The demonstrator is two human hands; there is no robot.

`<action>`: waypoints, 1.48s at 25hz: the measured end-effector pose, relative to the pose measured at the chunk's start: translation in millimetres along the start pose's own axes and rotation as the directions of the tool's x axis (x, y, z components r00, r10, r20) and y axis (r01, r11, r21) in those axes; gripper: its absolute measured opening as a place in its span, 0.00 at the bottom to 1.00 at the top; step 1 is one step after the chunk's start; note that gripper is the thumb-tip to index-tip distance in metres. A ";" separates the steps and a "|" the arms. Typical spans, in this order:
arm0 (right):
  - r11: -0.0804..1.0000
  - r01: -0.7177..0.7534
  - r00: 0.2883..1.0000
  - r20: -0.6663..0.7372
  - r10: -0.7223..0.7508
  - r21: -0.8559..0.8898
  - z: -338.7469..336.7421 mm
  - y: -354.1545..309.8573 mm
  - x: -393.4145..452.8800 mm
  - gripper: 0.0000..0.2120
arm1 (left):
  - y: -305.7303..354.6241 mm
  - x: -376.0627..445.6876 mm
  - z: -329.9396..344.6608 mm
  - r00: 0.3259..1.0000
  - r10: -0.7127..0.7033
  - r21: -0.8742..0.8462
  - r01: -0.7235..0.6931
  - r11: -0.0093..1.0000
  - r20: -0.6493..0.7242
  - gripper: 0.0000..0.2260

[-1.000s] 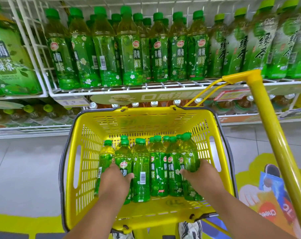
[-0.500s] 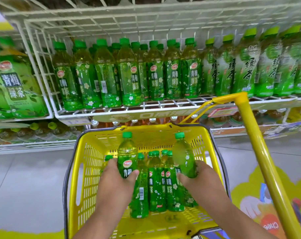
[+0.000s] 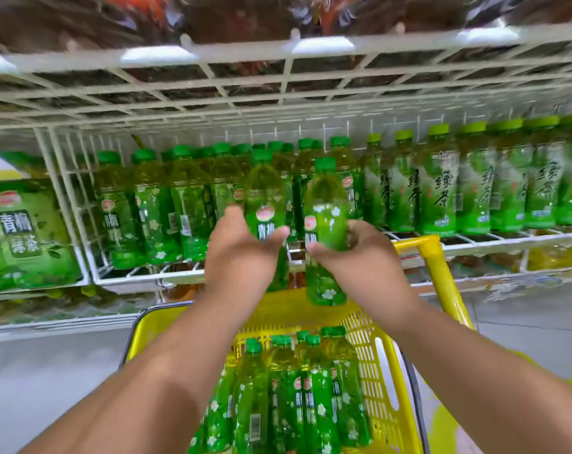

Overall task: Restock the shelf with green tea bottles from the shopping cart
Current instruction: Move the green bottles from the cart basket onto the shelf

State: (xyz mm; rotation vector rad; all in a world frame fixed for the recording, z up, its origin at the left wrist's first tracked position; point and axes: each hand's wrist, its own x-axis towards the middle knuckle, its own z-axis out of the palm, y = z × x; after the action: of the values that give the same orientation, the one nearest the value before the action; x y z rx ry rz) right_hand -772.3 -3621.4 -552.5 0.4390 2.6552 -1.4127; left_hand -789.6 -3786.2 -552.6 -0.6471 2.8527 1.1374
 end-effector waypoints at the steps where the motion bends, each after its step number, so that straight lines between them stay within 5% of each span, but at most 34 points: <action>1: 1.000 -0.017 1.000 0.006 0.017 -0.011 2.1 -4.9 13.4 0.15 | 7.2 9.8 3.6 1.000 -0.018 0.051 0.019 0.999 -0.021 0.28; 4: 0.992 -0.036 0.999 -0.027 0.033 -0.124 9.9 -9.7 45.5 0.24 | 18.5 24.6 16.2 0.997 -0.062 0.083 0.066 0.994 -0.043 0.29; 7: 0.999 0.023 0.999 -0.032 -0.024 -0.022 22.8 -9.9 65.7 0.21 | 14.3 35.0 25.5 0.997 -0.050 0.077 0.055 0.995 -0.064 0.28; 14: 0.980 -0.007 0.999 0.030 0.013 -0.199 43.9 -9.8 106.5 0.21 | 6.2 50.6 42.3 0.994 0.038 0.136 -0.024 0.990 -0.102 0.28; 18: 0.985 0.061 0.997 0.059 -0.052 -0.159 55.9 2.0 111.1 0.18 | 2.5 59.3 45.9 0.984 0.077 0.236 -0.038 0.971 -0.160 0.27; 24: 0.941 0.123 0.992 0.064 -0.108 -0.316 67.4 4.2 114.6 0.28 | -4.3 66.0 53.2 0.971 0.162 0.352 -0.092 0.931 -0.174 0.28; 32: 0.917 0.180 0.983 0.096 -0.156 -0.357 64.7 14.9 101.8 0.40 | -12.5 64.7 44.1 0.957 0.274 0.623 -0.157 0.767 -0.097 0.33; 37: 0.767 0.300 0.943 0.054 -0.329 -0.568 60.8 23.2 73.3 0.43 | -31.7 44.6 37.5 0.894 0.445 0.688 -0.294 0.663 -0.047 0.39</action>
State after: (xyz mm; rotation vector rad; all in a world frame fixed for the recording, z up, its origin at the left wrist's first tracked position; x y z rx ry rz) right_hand -838.0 -3644.3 -621.6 -0.0454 3.1049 -0.5725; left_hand -823.9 -3798.8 -607.8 -0.1322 3.3297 -0.0566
